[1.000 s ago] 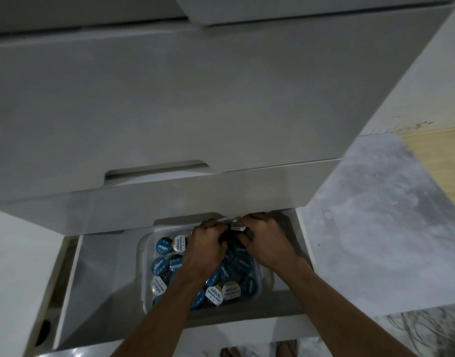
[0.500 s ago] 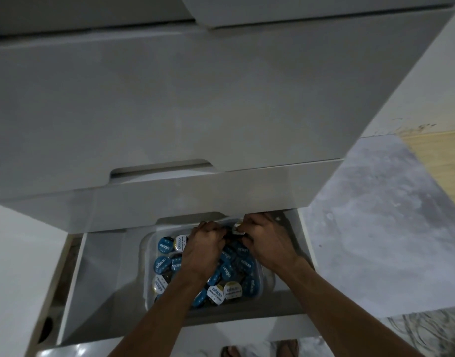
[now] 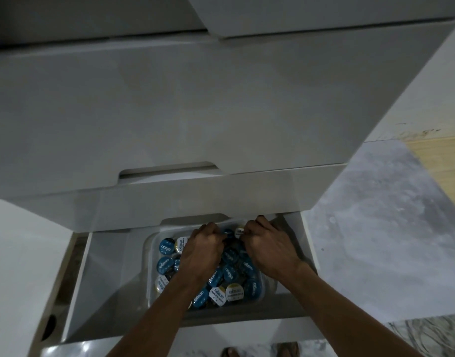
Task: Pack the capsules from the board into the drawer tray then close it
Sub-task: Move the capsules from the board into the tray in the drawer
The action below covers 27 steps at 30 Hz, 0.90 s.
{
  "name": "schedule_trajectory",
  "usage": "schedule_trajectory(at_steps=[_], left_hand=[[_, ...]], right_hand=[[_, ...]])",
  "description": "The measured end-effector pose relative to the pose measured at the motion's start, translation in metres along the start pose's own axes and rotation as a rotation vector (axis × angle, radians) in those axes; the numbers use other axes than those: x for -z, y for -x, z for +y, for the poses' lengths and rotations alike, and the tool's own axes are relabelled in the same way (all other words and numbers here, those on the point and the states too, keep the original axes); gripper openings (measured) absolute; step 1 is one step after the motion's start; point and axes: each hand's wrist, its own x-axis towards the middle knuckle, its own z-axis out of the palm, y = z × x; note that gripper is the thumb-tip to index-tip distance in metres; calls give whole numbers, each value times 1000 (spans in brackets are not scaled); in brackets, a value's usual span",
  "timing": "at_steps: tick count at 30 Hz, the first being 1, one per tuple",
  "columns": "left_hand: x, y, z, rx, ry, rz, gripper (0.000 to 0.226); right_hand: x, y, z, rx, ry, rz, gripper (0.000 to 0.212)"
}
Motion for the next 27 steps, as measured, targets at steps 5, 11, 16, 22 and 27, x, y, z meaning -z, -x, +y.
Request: schedule_trajectory(at_steps=[5,11,16,22,27], left_hand=[[1,5,0,1,34,1,14],[-5,2,-6,47,-23,-31,15],[-5,0,-6,44,-66,-51,16],[-1,2,-3,36,-39,4,17],[-2,-1,-3,44,-47,0,21]], right_hand=[[1,1,0,-16,-23,-18,41],[2,1,-2,-25,-1,-68,45],[2,2,-3,-31,-18,-69,47],[2,3,-4,-42,-32,-91,47],[4,2,-4,-61,-69,-73,46]])
